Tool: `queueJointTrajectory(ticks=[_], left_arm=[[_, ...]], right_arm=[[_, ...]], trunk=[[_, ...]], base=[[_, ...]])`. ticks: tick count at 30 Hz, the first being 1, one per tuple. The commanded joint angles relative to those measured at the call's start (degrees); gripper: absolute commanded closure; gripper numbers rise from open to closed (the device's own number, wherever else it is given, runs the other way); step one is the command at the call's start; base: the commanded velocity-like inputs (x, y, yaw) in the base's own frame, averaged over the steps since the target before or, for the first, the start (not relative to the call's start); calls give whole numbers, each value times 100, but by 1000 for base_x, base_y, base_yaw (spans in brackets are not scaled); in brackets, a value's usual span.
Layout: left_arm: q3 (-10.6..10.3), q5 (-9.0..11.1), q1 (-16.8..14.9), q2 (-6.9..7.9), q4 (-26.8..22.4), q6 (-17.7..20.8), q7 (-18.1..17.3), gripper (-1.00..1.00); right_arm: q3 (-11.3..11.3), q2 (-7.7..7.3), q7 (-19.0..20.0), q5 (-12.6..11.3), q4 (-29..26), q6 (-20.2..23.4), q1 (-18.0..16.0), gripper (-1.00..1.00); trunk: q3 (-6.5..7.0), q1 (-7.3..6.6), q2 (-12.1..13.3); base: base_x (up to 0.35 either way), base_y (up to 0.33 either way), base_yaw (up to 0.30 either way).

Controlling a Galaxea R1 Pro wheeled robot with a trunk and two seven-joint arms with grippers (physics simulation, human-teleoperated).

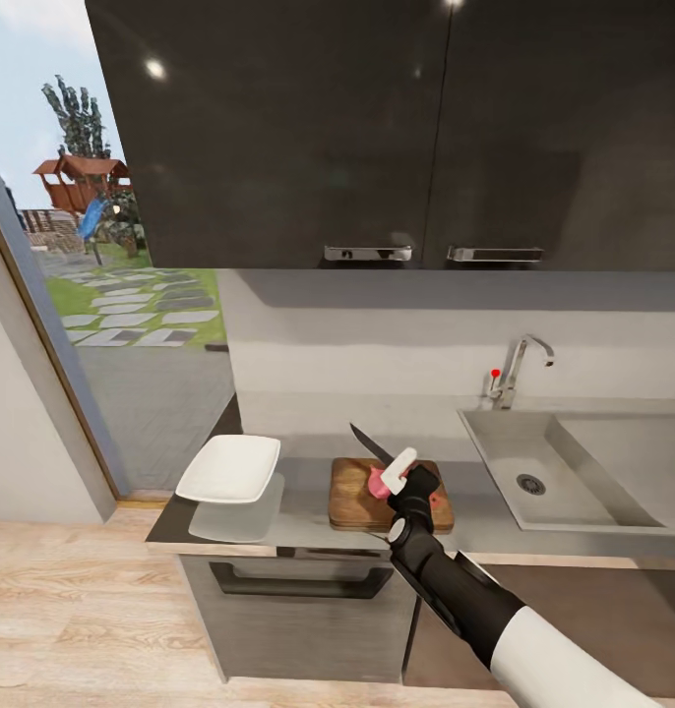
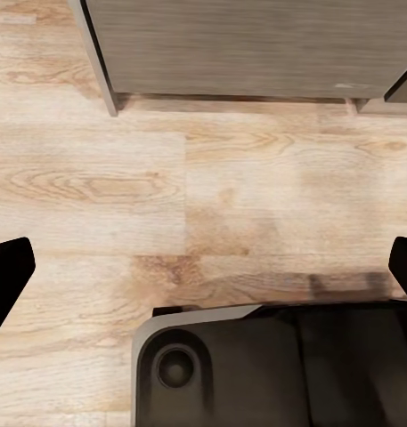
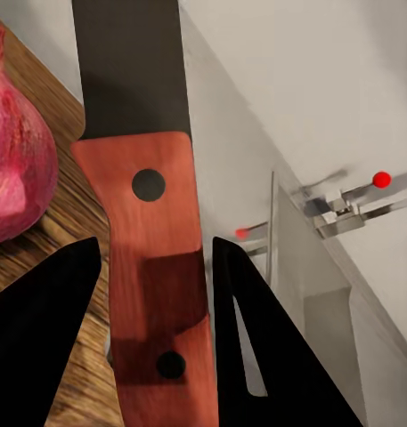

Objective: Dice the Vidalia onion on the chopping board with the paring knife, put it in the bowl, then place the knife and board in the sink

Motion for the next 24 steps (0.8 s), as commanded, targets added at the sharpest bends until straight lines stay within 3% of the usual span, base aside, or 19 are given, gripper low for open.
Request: queueJointTrajectory(ticks=[1, 4, 11, 18, 24], left_arm=[[-20, 40, 0, 5, -7, -5, -15, -100], [-20, 40, 0, 4, -7, -5, -15, -100], [-27, 22, 23, 55, -39, -15, -15, -100], [-29, 26, 10, 55, -9, -14, -15, -100], [-32, 23, 9, 54, 1, -14, -15, -100]], right_arm=[[23, -5, -19, 12, -4, 38, -8, 100], [23, -6, -19, 12, -3, 38, -7, 100], [-201, 206, -26, -116, -230, -101, -26, 100], [-425, 197, 5, -87, -455, -215, -26, 100], [-617, 200, 6, 119, -648, -186, -26, 100]], trunk=[[-12, 4, -12], [-12, 4, -12], [-12, 4, -12], [-12, 4, -12], [-12, 4, -12]], base=[[0, 0, 0], [0, 0, 0], [0, 0, 0], [0, -34, 0], [0, -213, 0]])
